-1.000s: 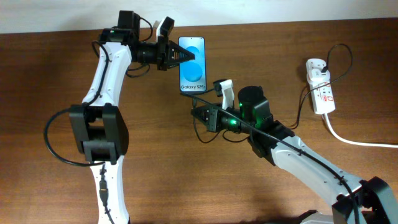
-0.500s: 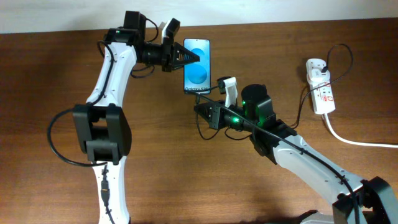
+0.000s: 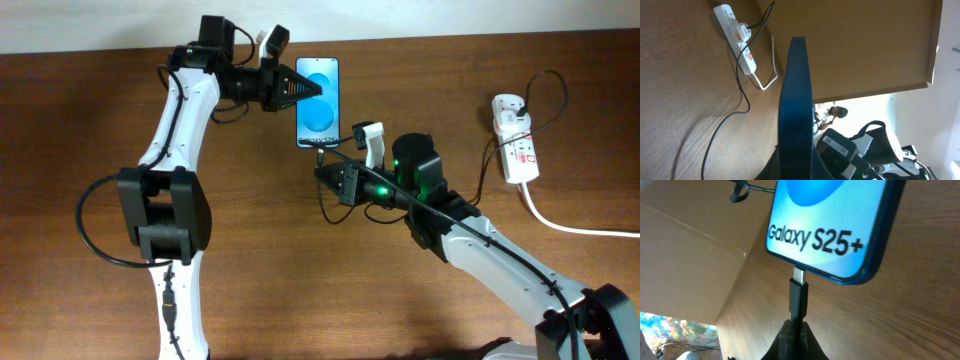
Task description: Plug charger to phone and switch on socket
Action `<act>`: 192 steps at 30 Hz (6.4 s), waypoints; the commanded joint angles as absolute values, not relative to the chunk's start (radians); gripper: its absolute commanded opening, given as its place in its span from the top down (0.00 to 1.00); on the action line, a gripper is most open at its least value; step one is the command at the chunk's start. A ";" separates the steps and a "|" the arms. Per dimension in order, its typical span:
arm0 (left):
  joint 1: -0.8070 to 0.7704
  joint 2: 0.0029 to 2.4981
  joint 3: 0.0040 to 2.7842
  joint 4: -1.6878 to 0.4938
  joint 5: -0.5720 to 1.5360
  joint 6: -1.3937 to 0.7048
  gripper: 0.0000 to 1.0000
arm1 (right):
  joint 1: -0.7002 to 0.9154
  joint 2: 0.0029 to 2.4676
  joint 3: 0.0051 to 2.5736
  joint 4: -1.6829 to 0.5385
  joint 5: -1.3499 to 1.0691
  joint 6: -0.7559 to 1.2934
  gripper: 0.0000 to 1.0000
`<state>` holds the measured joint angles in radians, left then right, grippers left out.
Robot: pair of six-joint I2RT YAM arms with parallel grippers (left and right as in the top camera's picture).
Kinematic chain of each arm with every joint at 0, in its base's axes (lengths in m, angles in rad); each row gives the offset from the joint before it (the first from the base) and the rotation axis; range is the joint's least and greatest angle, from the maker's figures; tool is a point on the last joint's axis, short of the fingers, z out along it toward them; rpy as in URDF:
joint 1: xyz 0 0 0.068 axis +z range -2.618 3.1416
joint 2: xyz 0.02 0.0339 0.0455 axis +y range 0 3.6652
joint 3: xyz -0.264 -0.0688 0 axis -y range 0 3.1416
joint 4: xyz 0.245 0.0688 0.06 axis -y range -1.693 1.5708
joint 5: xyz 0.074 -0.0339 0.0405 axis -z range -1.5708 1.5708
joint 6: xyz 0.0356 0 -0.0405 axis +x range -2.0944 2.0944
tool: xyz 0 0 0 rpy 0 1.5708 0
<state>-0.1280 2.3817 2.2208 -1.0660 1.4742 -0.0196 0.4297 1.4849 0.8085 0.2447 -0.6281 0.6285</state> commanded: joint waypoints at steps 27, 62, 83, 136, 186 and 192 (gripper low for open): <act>-0.157 2.373 2.226 -1.059 1.530 0.015 1.00 | 0.379 1.512 0.824 0.243 -0.774 0.730 0.96; -0.159 2.373 2.226 -1.060 1.522 0.015 1.00 | 0.363 1.512 0.824 0.265 -0.725 0.626 0.96; -0.149 2.373 2.226 -1.055 1.493 0.015 1.00 | 0.388 1.512 0.824 0.168 -0.727 0.606 0.96; -0.148 2.373 2.226 -1.059 1.481 0.015 1.00 | 0.386 1.512 0.824 0.229 -0.698 0.583 0.96; -0.154 2.373 2.226 -1.029 1.504 0.016 1.00 | 0.386 1.512 0.824 0.228 -0.707 0.584 0.96; -0.155 2.373 2.226 -1.029 1.504 0.016 1.00 | 0.386 1.512 0.824 0.249 -0.706 0.603 0.96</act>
<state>-0.1551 2.3817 2.2208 -1.0298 1.4555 -0.0006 0.3824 1.5093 0.8097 0.2222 -0.7155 0.5945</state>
